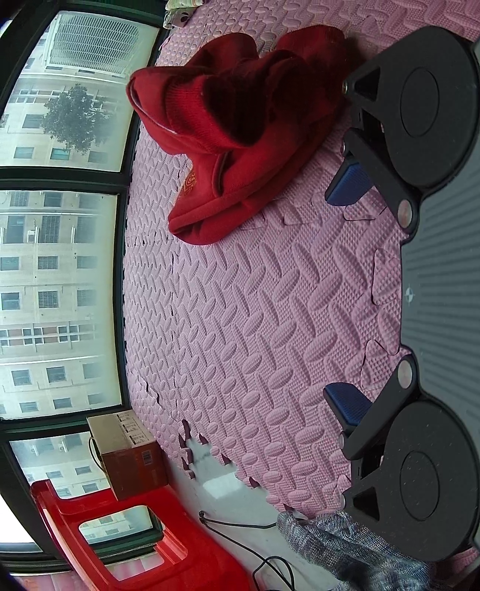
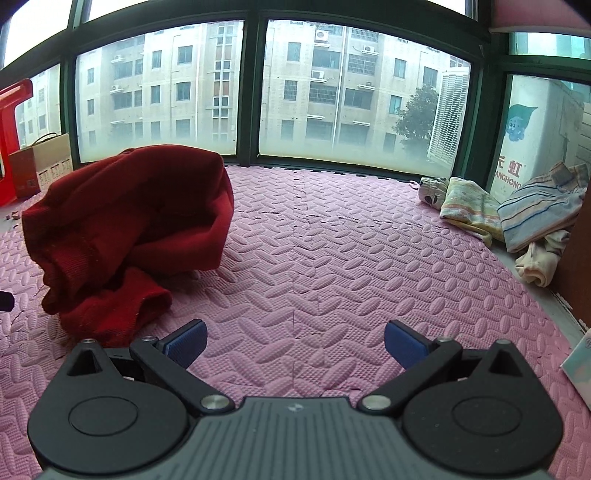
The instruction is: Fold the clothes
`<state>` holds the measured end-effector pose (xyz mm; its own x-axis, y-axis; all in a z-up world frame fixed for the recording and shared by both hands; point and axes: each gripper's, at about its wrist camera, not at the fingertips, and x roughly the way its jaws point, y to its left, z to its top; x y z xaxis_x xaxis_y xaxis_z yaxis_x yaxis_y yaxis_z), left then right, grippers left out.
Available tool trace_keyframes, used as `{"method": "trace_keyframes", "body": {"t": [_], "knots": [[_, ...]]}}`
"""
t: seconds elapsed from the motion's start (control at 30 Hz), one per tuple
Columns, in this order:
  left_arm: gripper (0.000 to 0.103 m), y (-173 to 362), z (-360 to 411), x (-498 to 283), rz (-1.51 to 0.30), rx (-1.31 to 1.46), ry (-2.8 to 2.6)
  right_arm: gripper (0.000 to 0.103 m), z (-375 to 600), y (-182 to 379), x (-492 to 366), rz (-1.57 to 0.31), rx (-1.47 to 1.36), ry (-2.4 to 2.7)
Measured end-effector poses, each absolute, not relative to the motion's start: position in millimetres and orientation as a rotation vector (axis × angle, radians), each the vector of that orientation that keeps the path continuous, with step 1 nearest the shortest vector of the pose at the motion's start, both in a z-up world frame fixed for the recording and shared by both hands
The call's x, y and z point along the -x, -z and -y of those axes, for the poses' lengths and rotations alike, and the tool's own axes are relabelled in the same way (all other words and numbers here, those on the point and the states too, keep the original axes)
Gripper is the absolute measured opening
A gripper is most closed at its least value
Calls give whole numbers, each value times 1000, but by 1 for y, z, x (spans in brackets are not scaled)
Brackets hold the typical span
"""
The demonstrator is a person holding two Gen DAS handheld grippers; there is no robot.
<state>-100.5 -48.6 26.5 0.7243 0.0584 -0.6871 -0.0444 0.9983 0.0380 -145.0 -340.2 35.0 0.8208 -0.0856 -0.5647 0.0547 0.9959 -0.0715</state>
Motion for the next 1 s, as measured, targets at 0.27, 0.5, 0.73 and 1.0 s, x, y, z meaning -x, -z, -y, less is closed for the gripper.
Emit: {"method": "trace_keyframes", "body": {"t": [0.27,0.5,0.73,1.0], "knots": [[103,-33,61,118,-729,-50,-45,102,324,-40,161,-585,82,42],[103,-37,68,128,-725,-57,-38,99,314,-47,174,-565,91,6],[103,-40,74,135,-733,-55,1,98,305,-54,180,-558,117,-24],[103,-44,80,126,-747,-42,51,89,298,-60,168,-571,117,-71]]}}
